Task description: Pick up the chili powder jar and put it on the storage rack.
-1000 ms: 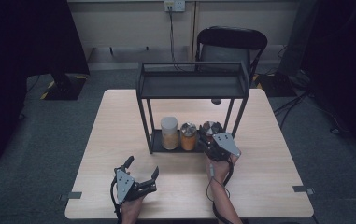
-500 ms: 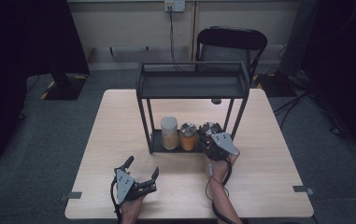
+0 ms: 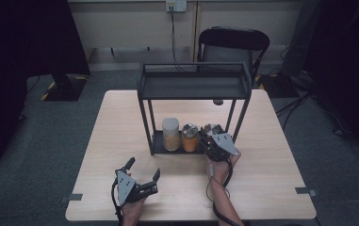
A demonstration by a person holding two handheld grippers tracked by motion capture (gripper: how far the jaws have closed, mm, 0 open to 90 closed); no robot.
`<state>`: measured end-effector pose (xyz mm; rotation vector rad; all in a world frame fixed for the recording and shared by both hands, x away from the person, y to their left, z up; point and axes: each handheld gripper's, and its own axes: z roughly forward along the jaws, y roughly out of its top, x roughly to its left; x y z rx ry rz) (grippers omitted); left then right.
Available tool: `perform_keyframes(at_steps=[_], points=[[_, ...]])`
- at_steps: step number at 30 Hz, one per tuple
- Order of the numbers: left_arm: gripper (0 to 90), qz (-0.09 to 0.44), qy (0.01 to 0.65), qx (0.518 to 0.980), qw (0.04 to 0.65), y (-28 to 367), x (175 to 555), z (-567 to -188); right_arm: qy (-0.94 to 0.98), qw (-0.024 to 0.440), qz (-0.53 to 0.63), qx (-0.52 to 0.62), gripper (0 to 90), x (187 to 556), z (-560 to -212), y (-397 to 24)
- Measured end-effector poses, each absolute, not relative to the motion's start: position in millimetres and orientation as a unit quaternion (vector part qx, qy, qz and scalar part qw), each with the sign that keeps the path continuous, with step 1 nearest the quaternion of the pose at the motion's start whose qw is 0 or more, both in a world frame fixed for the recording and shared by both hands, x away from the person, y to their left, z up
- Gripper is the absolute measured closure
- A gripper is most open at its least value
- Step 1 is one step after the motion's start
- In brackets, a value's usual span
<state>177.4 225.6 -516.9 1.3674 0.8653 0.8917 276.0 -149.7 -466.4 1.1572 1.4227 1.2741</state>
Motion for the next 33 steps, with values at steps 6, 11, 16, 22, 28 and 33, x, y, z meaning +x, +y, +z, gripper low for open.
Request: perform_keyframes(at_steps=[6, 11, 16, 22, 28, 33], points=[[1.0, 0.386, 0.374, 0.589, 0.603, 225.5, 177.1, -517.1, 0.574, 0.438, 0.511, 0.465, 35.2, 278.4, -468.0, -148.2], [1.0, 0.385, 0.374, 0.589, 0.604, 225.7, 177.1, -517.3, 0.573, 0.437, 0.513, 0.467, 35.2, 280.7, -469.3, -147.7], [0.9, 0.386, 0.375, 0.589, 0.604, 225.6, 176.9, -517.3, 0.572, 0.437, 0.514, 0.467, 35.1, 281.4, -470.4, -148.4], [0.9, 0.386, 0.375, 0.588, 0.604, 225.5, 176.8, -517.6, 0.573, 0.437, 0.517, 0.462, 35.1, 280.9, -472.7, -149.9], [0.9, 0.386, 0.375, 0.588, 0.604, 225.4, 176.8, -517.5, 0.574, 0.436, 0.518, 0.461, 35.0, 281.1, -472.3, -150.5], [0.9, 0.385, 0.375, 0.588, 0.604, 225.6, 176.9, -517.4, 0.576, 0.437, 0.517, 0.459, 34.8, 281.2, -472.5, -150.6]])
